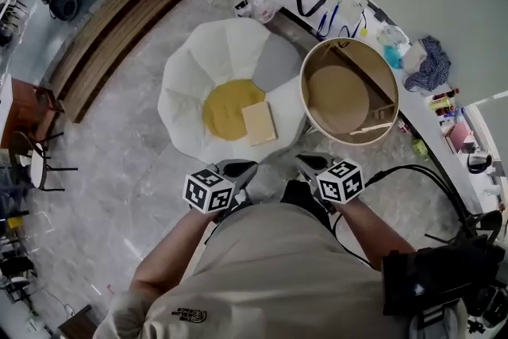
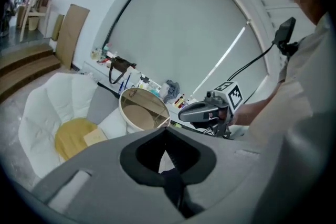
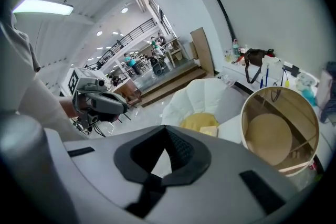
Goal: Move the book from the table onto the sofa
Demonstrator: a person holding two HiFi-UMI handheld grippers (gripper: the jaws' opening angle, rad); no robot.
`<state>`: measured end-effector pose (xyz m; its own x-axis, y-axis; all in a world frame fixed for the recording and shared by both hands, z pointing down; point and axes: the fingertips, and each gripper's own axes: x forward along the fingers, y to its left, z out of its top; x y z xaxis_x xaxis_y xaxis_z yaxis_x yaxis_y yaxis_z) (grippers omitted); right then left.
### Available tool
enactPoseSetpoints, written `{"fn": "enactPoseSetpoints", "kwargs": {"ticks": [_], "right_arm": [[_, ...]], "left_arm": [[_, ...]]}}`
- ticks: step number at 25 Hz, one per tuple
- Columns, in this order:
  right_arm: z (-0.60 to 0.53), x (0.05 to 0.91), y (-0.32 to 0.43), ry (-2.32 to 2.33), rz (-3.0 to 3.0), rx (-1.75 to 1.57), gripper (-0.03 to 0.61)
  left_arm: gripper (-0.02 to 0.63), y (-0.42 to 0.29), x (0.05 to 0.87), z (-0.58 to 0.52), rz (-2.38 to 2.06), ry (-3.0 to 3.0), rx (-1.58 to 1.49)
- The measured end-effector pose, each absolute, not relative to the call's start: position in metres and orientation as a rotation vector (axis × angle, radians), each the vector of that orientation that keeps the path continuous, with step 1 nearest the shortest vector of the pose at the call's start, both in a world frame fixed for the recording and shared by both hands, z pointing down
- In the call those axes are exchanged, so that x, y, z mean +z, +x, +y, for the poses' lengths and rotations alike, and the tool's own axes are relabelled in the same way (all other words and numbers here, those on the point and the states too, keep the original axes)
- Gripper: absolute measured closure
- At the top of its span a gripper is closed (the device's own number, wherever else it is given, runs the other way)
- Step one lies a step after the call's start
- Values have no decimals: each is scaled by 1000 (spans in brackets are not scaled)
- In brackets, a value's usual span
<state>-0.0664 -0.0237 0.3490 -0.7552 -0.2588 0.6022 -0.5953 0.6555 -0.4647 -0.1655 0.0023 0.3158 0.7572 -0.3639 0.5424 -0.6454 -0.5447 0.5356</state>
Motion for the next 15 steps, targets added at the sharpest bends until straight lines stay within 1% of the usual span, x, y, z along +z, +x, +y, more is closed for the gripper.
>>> {"fn": "enactPoseSetpoints", "kwargs": {"ticks": [8,15], "right_arm": [[-9,304,-73,745,-2445,815,566],[12,294,-93,751,-2457,739,566]], "left_arm": [[606,-174,266,15,-703,2379,532],[606,-191,265,27,-709,2395,506]]}}
